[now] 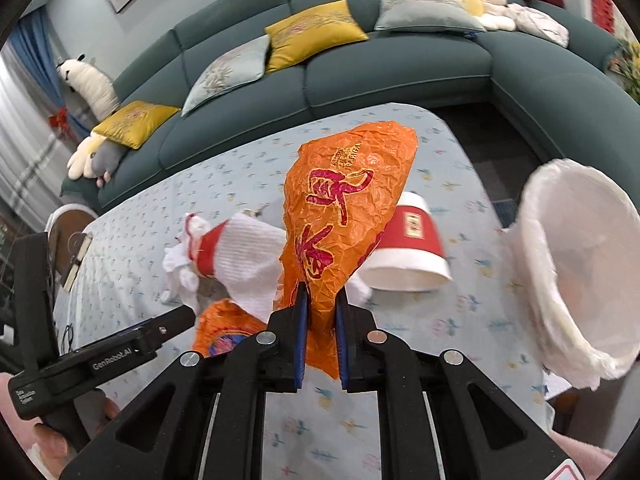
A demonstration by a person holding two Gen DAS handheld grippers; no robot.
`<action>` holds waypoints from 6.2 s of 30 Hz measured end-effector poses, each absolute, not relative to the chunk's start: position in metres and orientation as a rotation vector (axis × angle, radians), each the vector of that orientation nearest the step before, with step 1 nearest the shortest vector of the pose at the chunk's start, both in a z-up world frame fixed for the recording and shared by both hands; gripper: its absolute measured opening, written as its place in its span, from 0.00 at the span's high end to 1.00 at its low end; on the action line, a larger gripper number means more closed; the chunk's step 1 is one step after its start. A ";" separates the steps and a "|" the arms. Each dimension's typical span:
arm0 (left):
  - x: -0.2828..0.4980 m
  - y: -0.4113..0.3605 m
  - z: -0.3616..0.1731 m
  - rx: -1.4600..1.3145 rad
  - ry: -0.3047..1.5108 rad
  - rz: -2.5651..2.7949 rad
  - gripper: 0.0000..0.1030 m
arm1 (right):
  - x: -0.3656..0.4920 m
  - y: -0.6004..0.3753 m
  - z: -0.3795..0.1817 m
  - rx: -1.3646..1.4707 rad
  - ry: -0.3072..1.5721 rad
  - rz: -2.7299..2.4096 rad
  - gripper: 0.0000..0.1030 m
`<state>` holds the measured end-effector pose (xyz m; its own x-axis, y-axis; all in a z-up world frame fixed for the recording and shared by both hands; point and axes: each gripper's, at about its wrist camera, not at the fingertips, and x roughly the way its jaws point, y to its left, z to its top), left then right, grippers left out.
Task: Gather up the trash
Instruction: 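Grasp the white textured towel with the left gripper while the right gripper holds the orange bag, then carry towel and orange bag over the white bin and open both grippers, then move both open grippers back toward the crumpled orange wrapper on the bed, then grasp the crumpled orange wrapper with the left gripper while the right gripper grasps the blue rope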
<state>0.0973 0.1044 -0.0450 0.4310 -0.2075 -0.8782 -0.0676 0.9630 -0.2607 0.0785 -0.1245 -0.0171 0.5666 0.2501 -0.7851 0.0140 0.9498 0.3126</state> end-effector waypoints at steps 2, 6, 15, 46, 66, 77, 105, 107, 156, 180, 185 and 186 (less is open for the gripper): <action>0.098 0.096 -0.045 -0.290 1.134 -0.109 0.31 | 0.073 -0.132 -0.017 0.302 0.962 0.122 0.89; 0.105 0.076 -0.046 -0.303 1.139 -0.138 0.31 | 0.067 -0.147 -0.018 0.314 0.959 0.102 0.89; 0.146 0.021 -0.064 -0.179 1.152 -0.165 0.31 | 0.069 -0.166 -0.028 0.320 0.969 0.077 0.89; 0.130 -0.036 0.011 -0.139 1.027 -0.327 0.99 | 0.051 -0.215 0.009 0.361 0.865 0.051 0.89; 0.121 -0.178 0.041 -0.057 1.018 -0.575 0.99 | 0.024 -0.336 0.010 0.367 0.868 -0.152 0.89; 0.117 -0.229 0.029 -0.029 1.061 -0.633 0.98 | 0.013 -0.364 -0.005 0.393 0.885 -0.213 0.76; 0.110 -0.148 0.032 -0.099 1.035 -0.450 0.56 | 0.017 -0.319 0.020 0.340 0.857 -0.135 0.59; 0.109 -0.132 0.032 -0.109 1.038 -0.421 0.55 | 0.020 -0.304 0.023 0.322 0.859 -0.108 0.59; 0.098 0.102 -0.089 -0.260 1.256 0.010 0.31 | 0.084 -0.081 -0.050 0.146 1.084 0.147 0.59; 0.116 0.091 -0.105 -0.226 1.271 -0.001 0.46 | 0.133 -0.073 -0.105 0.142 1.172 0.178 0.79; 0.113 0.090 -0.106 -0.217 1.265 0.001 0.37 | 0.129 -0.070 -0.105 0.130 1.177 0.193 0.82; 0.112 0.089 -0.106 -0.210 1.262 -0.001 0.38 | 0.127 -0.070 -0.105 0.130 1.179 0.195 0.83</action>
<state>0.1121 0.0887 -0.1065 0.3068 -0.1160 -0.9447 -0.1144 0.9809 -0.1576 0.1269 -0.0696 -0.1048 0.3680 0.2192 -0.9036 -0.0840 0.9757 0.2025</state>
